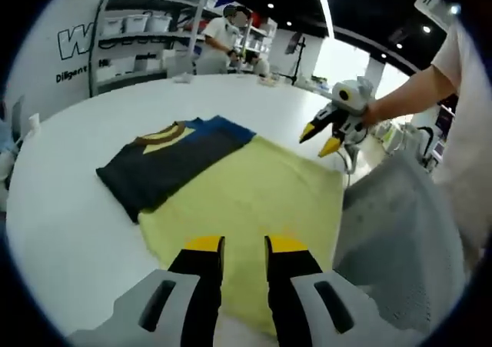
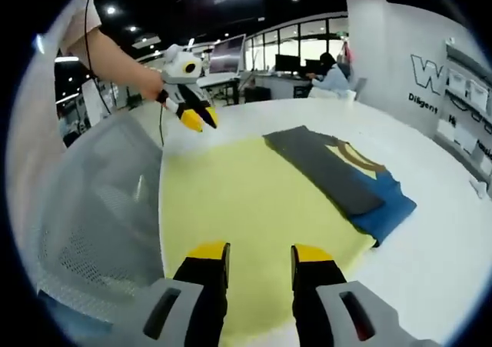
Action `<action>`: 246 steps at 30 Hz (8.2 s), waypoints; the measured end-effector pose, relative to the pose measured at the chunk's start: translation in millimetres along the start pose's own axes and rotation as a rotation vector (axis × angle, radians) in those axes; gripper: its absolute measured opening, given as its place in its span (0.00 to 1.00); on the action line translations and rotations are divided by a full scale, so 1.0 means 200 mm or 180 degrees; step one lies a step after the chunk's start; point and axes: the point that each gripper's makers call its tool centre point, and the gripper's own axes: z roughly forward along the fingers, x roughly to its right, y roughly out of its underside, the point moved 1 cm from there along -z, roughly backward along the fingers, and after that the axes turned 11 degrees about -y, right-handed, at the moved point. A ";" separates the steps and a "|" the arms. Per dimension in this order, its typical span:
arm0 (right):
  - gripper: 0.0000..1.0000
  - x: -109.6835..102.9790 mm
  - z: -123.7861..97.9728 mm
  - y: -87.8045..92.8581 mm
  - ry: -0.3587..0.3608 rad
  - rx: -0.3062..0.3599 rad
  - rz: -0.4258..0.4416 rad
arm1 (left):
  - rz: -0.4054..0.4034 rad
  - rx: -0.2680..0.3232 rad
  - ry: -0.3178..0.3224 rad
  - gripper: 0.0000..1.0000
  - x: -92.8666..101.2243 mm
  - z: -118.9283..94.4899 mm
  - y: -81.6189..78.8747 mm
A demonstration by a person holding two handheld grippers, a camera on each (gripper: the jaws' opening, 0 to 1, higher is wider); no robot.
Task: Fold the garment on the visible template until the final outline fits inside the template.
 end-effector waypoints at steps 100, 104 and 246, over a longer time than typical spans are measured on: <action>0.00 0.01 -0.43 -0.08 -0.0350 -0.0631 -0.0495 | 0.1286 -0.0569 0.0521 0.00 -0.06 -0.34 -0.16; 0.00 0.12 -0.46 -0.17 -0.0311 -0.0638 -0.0556 | 0.1247 -0.0555 0.0500 0.00 -0.15 -0.34 -0.25; 0.00 0.69 0.07 0.17 0.1054 0.0183 0.1325 | -0.1347 -0.0198 -0.1121 0.02 -0.62 0.35 0.07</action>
